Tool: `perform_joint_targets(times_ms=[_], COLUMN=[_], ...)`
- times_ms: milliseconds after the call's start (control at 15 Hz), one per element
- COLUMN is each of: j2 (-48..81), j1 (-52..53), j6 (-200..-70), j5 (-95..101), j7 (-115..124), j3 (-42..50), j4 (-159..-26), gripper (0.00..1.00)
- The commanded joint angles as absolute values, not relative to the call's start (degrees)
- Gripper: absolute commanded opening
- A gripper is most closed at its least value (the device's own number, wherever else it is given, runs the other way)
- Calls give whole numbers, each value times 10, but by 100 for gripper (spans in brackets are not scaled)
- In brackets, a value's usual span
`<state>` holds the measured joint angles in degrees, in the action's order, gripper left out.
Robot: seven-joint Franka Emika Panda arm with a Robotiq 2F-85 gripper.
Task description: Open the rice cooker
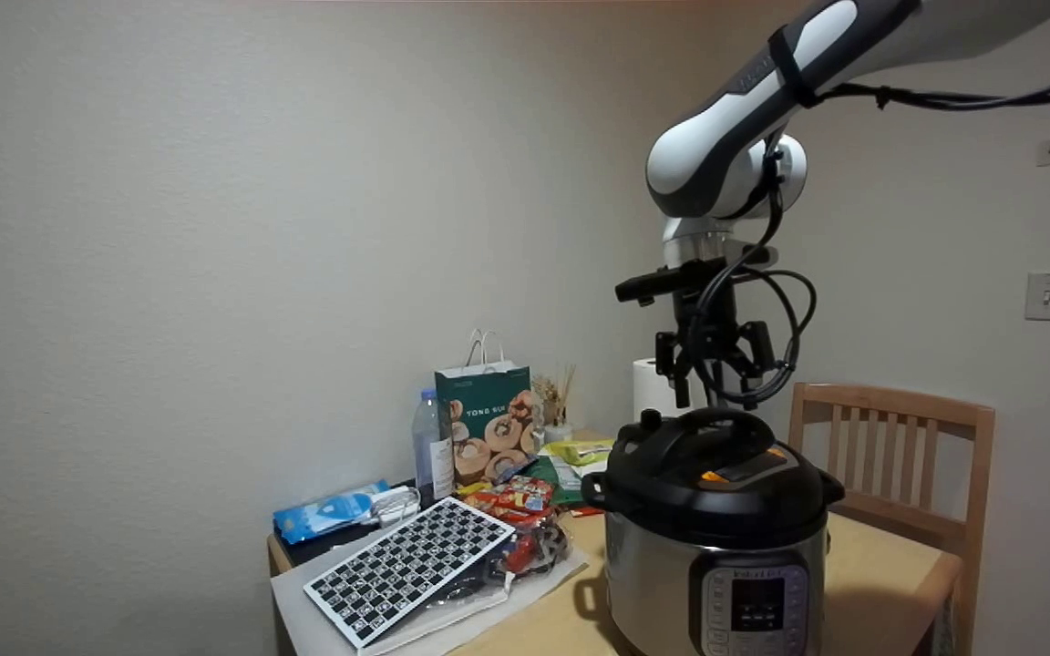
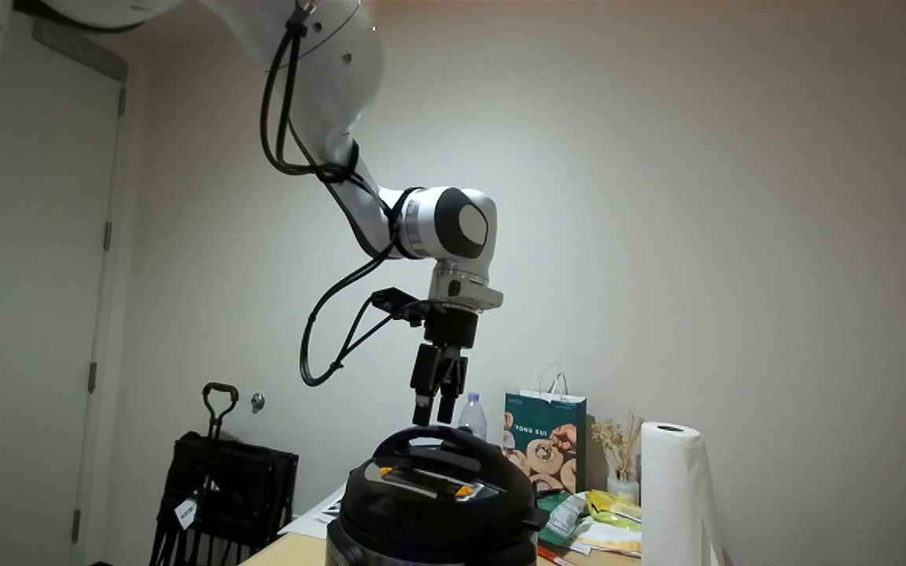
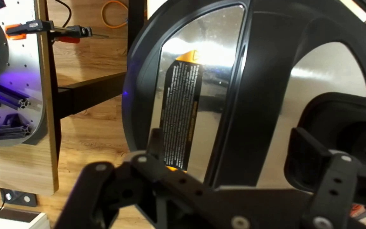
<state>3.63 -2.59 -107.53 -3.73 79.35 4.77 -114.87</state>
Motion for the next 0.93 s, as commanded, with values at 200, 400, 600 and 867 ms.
perform_joint_targets(times_ms=[200,400,600,867], j2=[45,50,75,98], j1=[-30,-29,-27,-27], j6=[-1075,-1073,-1066,-1073], j5=[-39,-69,-66,-67], j7=[777,763,765,766], j3=[49,45,44,47], j4=[-1139,-1142,-1137,-1137], gripper=[100,100,100,100])
